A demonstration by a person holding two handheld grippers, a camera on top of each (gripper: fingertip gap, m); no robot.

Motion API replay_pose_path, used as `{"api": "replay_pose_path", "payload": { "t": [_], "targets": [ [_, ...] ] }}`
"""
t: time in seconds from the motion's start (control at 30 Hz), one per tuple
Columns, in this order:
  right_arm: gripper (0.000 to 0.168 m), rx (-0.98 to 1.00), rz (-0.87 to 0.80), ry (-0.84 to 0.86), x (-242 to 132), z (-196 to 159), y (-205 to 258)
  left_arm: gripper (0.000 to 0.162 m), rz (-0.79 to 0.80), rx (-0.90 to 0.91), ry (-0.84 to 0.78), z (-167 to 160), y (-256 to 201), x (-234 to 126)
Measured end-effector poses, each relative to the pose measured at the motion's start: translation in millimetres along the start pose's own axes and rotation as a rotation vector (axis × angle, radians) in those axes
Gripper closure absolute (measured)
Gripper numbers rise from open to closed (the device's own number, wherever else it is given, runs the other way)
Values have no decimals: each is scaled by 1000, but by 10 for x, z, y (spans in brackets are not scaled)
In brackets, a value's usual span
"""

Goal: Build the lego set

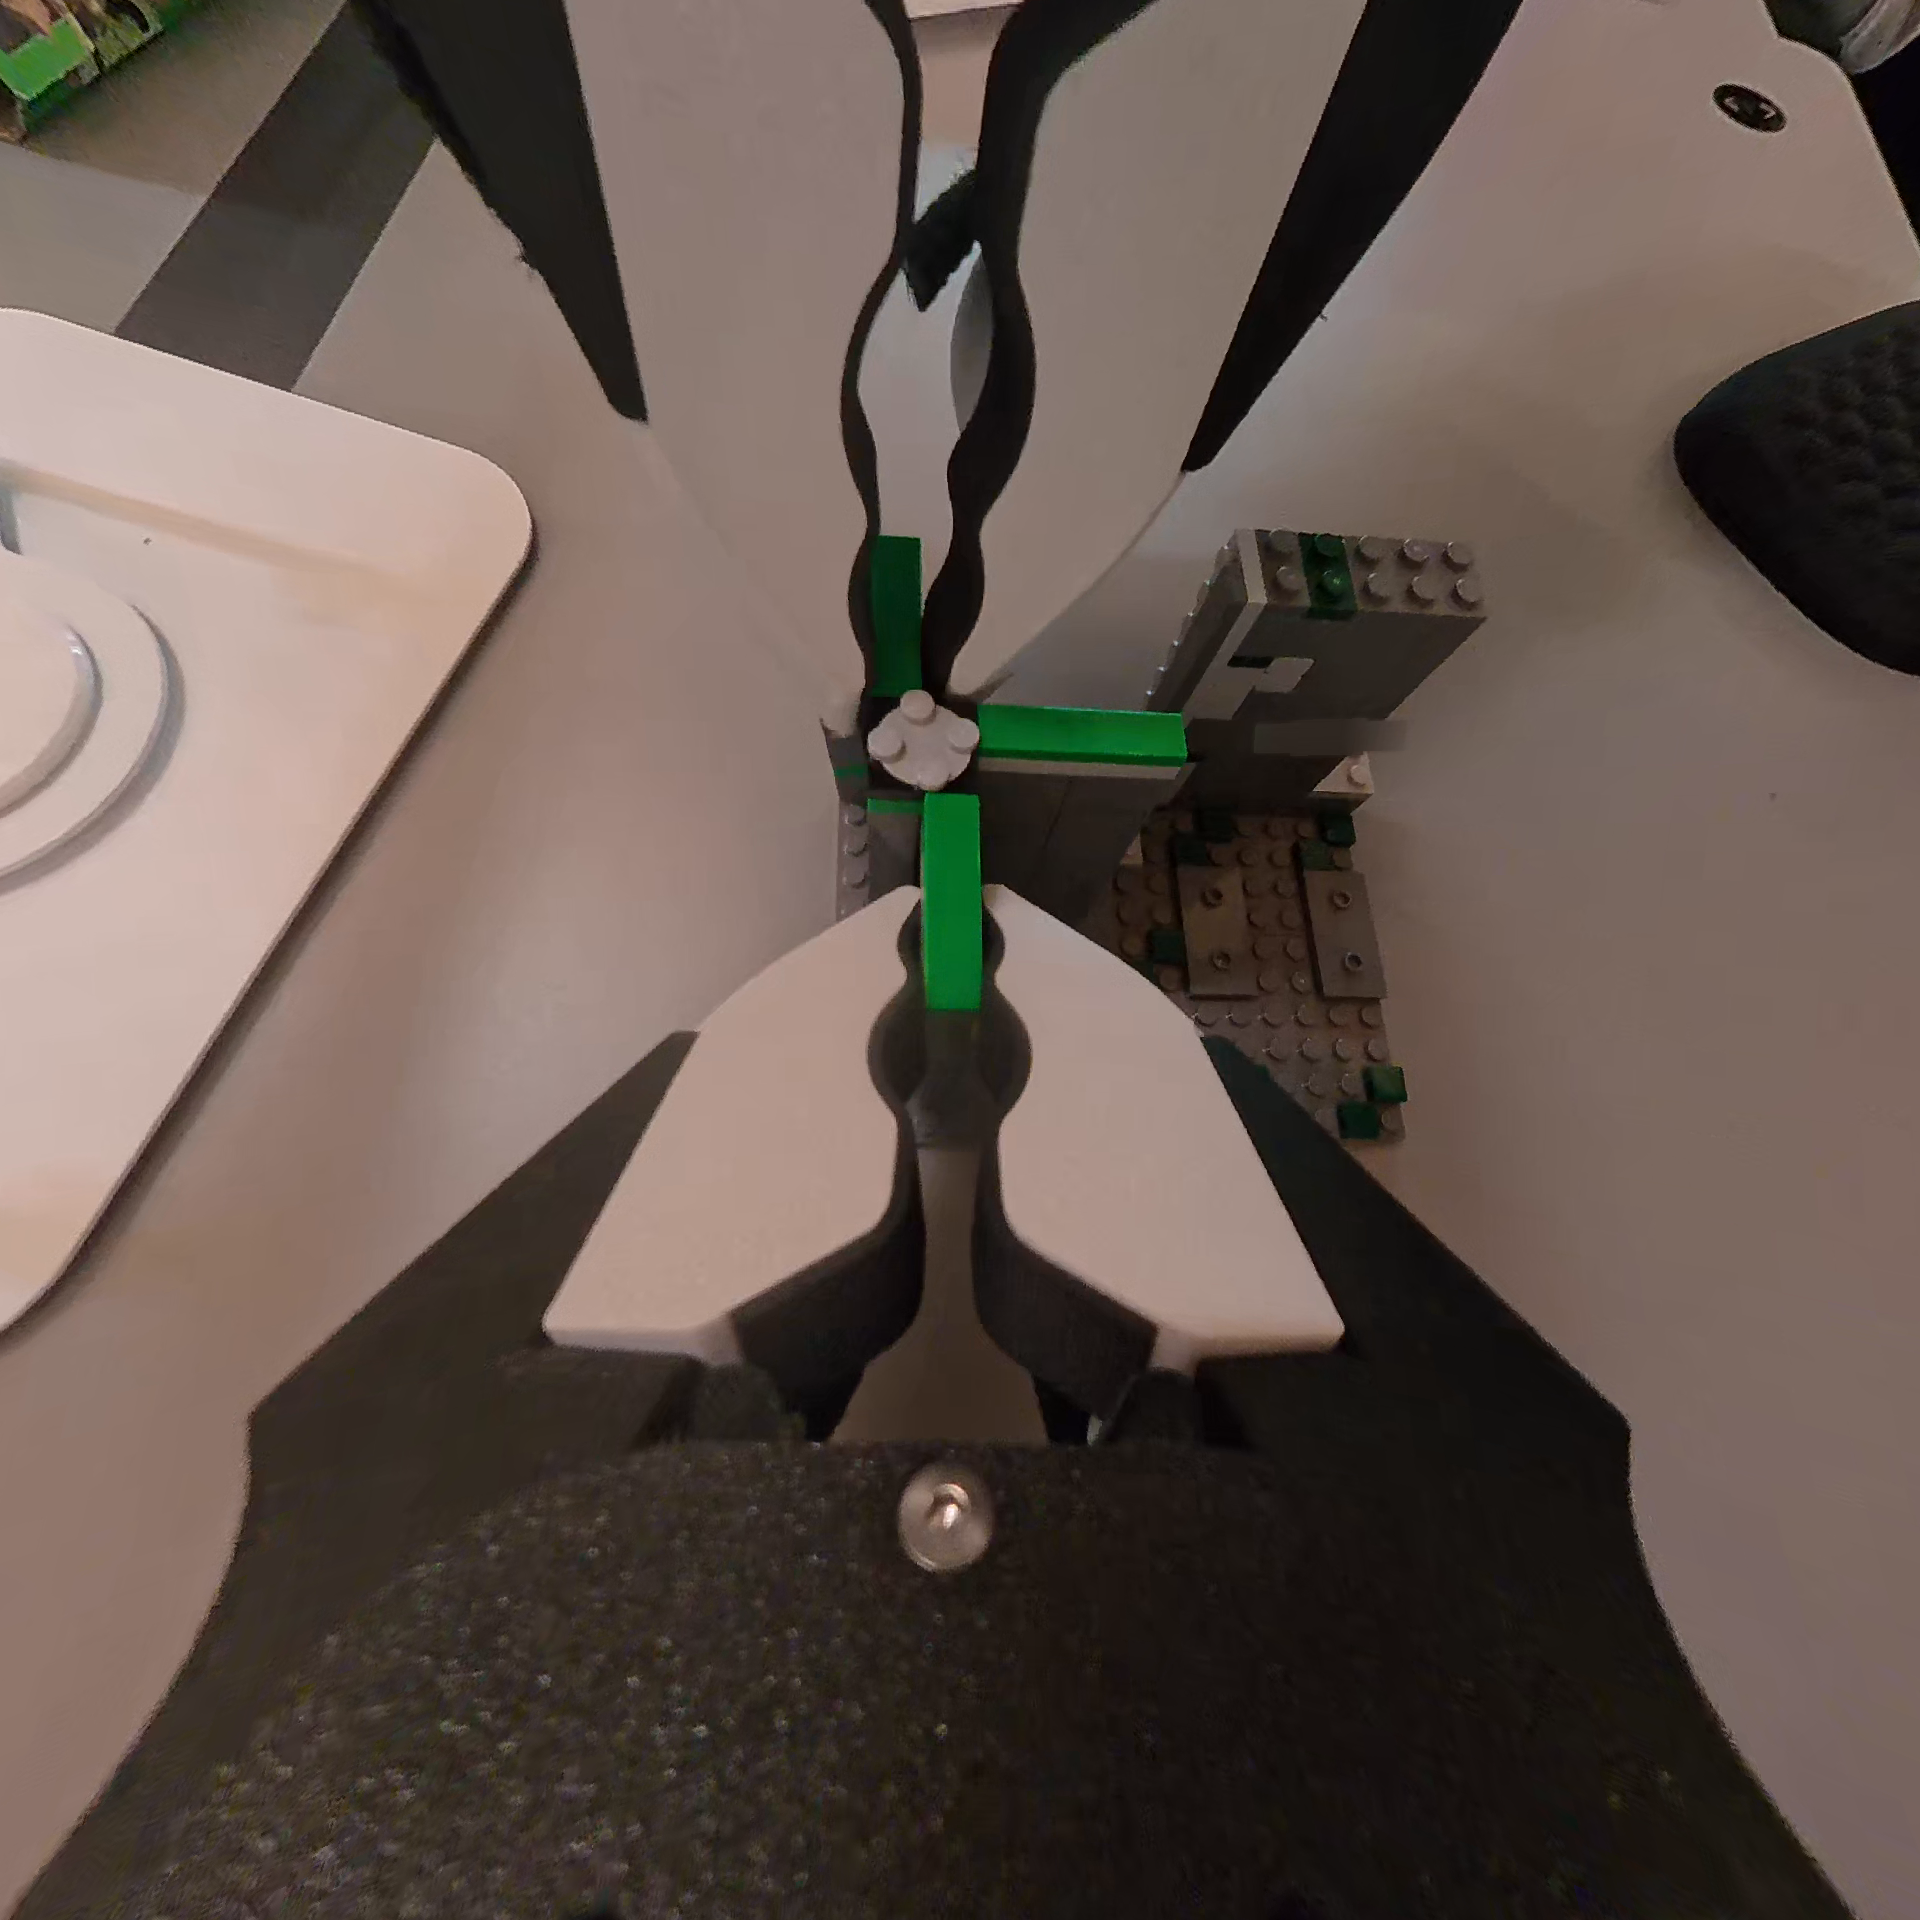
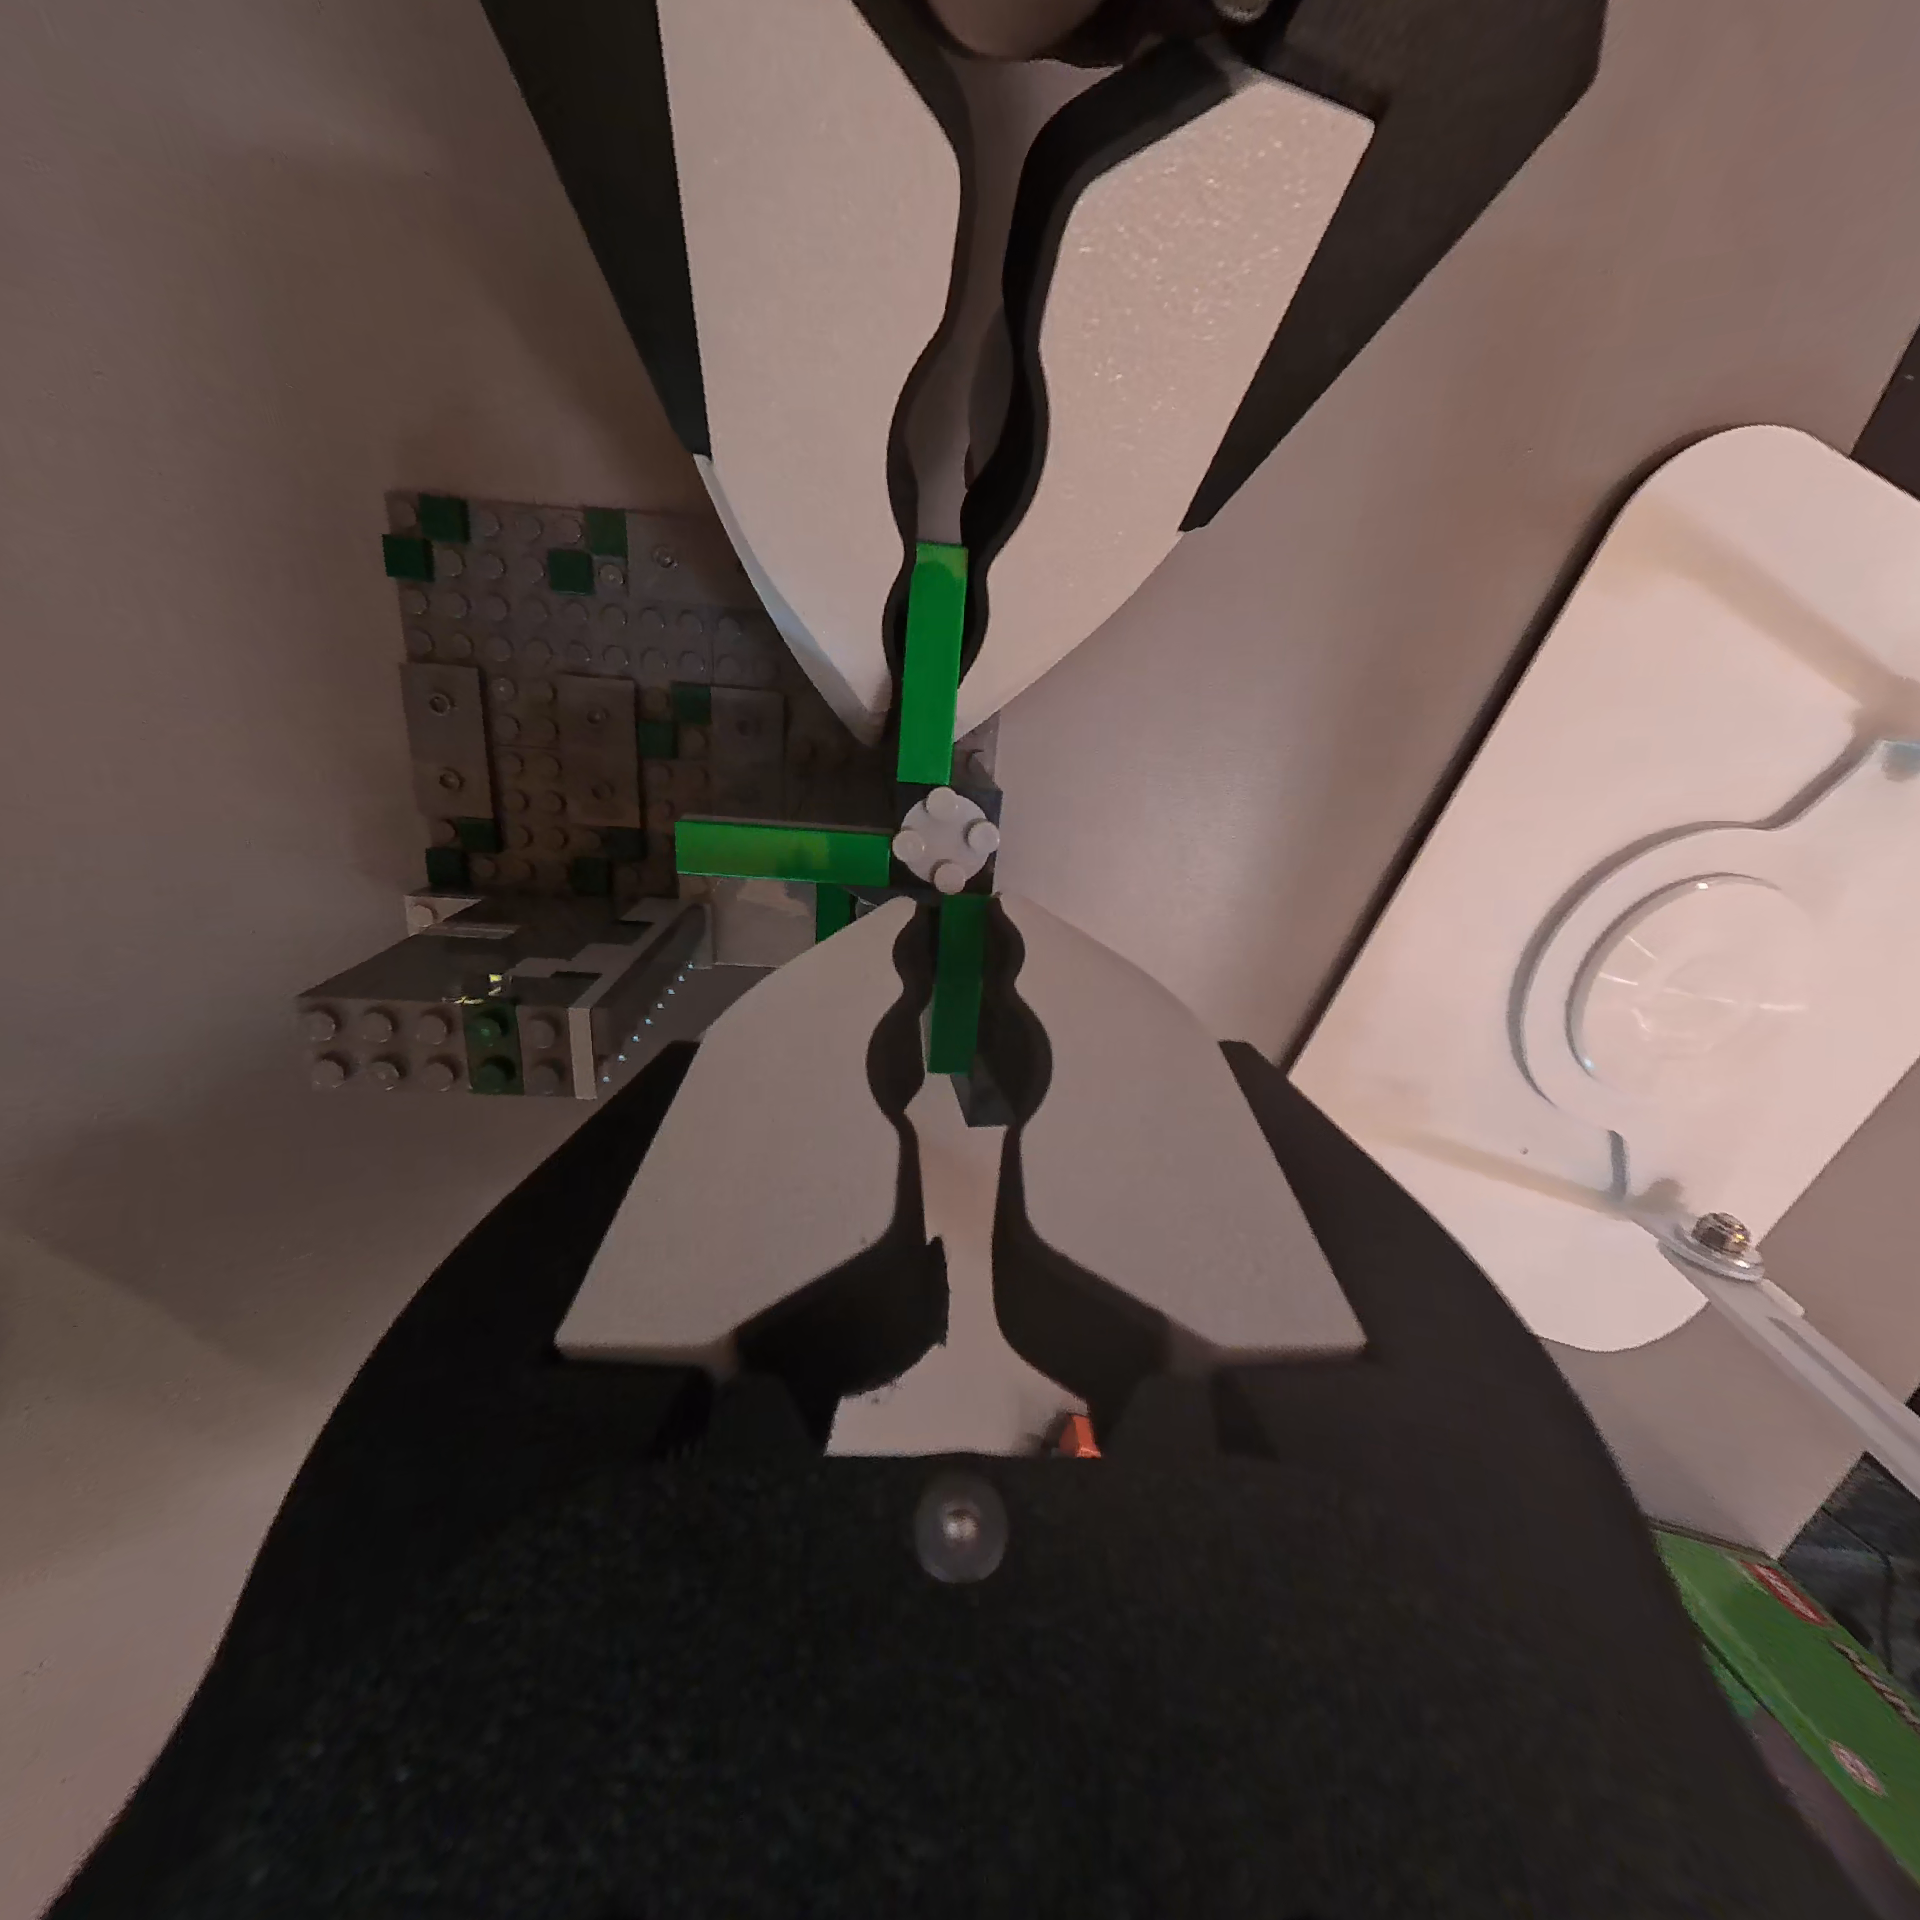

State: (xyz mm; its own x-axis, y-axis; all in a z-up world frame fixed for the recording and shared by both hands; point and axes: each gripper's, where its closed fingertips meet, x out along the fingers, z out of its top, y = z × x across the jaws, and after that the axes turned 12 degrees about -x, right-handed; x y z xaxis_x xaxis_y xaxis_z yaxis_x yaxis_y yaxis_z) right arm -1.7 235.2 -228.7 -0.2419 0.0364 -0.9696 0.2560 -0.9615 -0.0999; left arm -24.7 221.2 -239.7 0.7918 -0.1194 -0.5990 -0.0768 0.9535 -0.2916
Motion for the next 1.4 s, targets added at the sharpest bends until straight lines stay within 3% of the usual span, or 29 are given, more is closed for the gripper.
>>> {"api": "replay_pose_path", "payload": {
  "t": [0.23, 0.3, 0.43, 0.63, 0.73, 0.9, 1.13, 1.23, 1.4],
  "targets": [
    [158, -25, -21, 9, -15, 15, -42, 155, 7, -17, -2, 22, 25, -16],
    [149, -34, -35, -11, -69, 47, -67, 141, 16, -16, -9, 51, 29, -36],
    [144, -6, -64, -88, -345, 132, -81, 134, 36, 13, -10, 92, 9, -174],
    [134, 245, -242, -306, -808, 180, 250, 134, 109, 3, 24, -111, 168, -407],
    [124, 491, -314, -375, -655, 55, 665, 134, 130, 10, 63, -268, 263, -359],
    [108, 819, -424, -424, -18, 37, 1116, 141, 134, 7, 119, -331, 432, -209],
    [120, 923, -507, -374, 249, 32, 968, 153, 80, -12, 184, -423, 329, -62],
    [133, 877, -491, -336, 243, -91, 946, 147, 74, -21, 175, -464, 238, -62],
    [144, 756, -432, -336, 182, -284, 969, 149, 50, -16, 183, -556, 13, -69]
  ]
}}
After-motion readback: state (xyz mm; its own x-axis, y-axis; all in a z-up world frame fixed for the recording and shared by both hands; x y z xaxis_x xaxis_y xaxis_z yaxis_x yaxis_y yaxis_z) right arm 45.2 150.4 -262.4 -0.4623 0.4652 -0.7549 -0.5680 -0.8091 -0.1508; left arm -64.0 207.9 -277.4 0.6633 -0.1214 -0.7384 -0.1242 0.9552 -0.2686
